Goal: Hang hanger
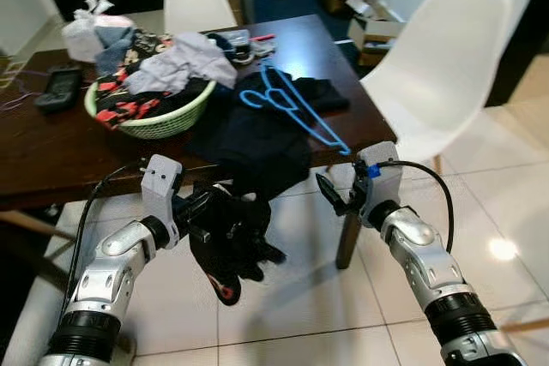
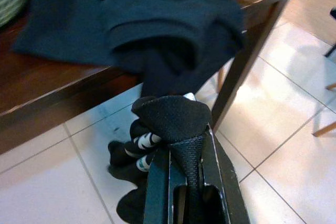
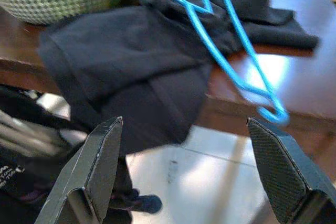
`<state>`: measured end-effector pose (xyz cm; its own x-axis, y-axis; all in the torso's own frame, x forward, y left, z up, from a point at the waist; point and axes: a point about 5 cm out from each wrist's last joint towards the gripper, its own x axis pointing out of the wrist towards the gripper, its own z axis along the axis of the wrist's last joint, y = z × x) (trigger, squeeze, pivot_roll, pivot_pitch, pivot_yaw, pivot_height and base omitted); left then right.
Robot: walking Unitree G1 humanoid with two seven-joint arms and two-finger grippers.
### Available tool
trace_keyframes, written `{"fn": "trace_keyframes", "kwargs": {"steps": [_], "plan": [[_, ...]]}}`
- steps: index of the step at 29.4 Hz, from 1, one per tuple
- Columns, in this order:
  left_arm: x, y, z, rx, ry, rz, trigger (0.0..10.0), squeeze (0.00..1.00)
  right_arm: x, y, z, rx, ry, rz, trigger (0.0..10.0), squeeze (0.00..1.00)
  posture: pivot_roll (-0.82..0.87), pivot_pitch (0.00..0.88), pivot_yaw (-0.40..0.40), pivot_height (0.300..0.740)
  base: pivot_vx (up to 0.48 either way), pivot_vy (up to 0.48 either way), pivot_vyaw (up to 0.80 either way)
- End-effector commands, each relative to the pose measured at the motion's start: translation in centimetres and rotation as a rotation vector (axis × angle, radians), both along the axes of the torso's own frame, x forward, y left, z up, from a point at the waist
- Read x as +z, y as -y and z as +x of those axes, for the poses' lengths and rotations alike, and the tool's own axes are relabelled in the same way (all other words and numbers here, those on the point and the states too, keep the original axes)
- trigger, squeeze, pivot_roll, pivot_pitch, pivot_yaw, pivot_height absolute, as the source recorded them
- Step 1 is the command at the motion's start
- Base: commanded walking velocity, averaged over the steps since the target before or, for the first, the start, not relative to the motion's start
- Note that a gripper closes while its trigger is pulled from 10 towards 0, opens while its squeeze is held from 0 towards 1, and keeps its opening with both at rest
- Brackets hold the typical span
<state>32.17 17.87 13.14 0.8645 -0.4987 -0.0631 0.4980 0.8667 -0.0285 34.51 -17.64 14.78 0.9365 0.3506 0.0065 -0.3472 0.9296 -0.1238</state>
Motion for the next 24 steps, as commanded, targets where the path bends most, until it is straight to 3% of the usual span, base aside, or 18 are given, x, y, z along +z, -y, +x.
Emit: {"fn": "trace_keyframes", "kwargs": {"steps": [1,8,16,21,24], "plan": [[-0.2,-0.4,-0.2,0.005,-0.017,-0.003,10.0,0.00,-0.1,-0.1,0.0,-0.003,0.008,0.012,10.0,0.00,0.05,0.154,0.080,0.740,0.000,0.000,0.80],[0.4,-1.9,-0.8,0.097,0.028,-0.041,10.0,0.00,0.2,0.1,0.0,-0.013,0.044,0.025,10.0,0.00,0.05,0.162,0.081,0.740,0.000,0.000,0.80],[0.5,-2.2,-0.9,0.148,0.050,-0.053,10.0,0.00,0.7,0.5,0.0,-0.021,0.085,0.072,10.0,0.00,0.05,0.162,0.076,0.740,0.000,0.000,0.80],[0.6,-2.4,-1.2,0.156,0.055,-0.086,10.0,0.00,1.4,1.2,-0.1,-0.053,0.137,0.144,10.0,0.00,0.05,0.160,0.078,0.740,0.000,0.000,0.76],[0.6,-2.4,-1.2,0.158,0.055,-0.087,10.0,0.00,1.6,1.7,0.0,-0.083,0.140,0.196,10.0,0.00,0.05,0.158,0.079,0.740,0.263,0.000,0.00]]}}
